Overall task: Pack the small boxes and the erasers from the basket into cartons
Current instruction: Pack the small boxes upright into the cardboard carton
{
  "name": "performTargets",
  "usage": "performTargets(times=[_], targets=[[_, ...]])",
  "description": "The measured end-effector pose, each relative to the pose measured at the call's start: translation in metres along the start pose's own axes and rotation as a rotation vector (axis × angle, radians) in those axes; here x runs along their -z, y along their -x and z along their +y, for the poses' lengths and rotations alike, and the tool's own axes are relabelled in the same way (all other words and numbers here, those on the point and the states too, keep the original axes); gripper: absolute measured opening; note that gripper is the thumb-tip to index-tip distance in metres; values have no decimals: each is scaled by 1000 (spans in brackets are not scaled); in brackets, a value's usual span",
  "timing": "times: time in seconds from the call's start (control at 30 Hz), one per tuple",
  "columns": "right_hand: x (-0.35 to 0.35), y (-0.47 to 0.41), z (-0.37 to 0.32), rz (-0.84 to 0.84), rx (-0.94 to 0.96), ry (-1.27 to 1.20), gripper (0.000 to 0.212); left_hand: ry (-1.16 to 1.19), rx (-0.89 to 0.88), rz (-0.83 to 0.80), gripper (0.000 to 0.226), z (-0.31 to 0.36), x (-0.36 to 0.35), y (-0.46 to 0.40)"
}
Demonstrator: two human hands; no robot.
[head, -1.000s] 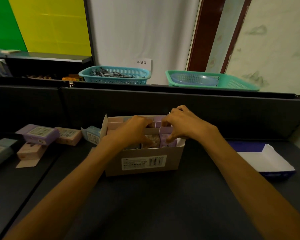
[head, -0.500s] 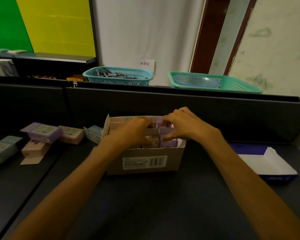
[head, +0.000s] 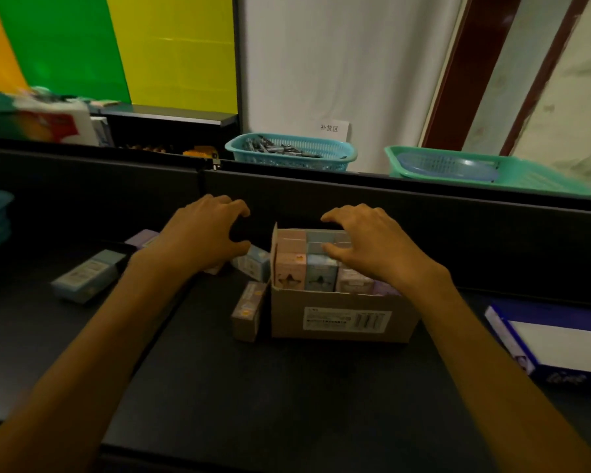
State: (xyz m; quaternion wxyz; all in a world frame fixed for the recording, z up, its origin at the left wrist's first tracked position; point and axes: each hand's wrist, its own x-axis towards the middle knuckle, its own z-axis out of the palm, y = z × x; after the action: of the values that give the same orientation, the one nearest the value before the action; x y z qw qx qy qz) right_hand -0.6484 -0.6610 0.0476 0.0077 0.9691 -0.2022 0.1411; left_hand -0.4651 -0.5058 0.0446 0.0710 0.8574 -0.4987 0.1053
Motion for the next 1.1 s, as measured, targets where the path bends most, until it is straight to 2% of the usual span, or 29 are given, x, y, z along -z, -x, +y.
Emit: performTargets(times=[0.33,0.57,0.8,0.93,1.1], targets=[[-27,-58,-114,66,85,8,50,-24,59,-102,63,-123,-14,23],[-57,-88,-172,-43,11,5,51,9,-16,-118,55,-190,-33,19],[-93,-123,-189,-206,-95,43,61,144,-130,-139,61,-215,-57,6],[-118,-138,-186,-257,-111,17,58,257,-190,-205,69,-215,-68,-7],[-141,-152,-183,-291,-94,45,58,286,-187,-254,65,-224,-77,-17]])
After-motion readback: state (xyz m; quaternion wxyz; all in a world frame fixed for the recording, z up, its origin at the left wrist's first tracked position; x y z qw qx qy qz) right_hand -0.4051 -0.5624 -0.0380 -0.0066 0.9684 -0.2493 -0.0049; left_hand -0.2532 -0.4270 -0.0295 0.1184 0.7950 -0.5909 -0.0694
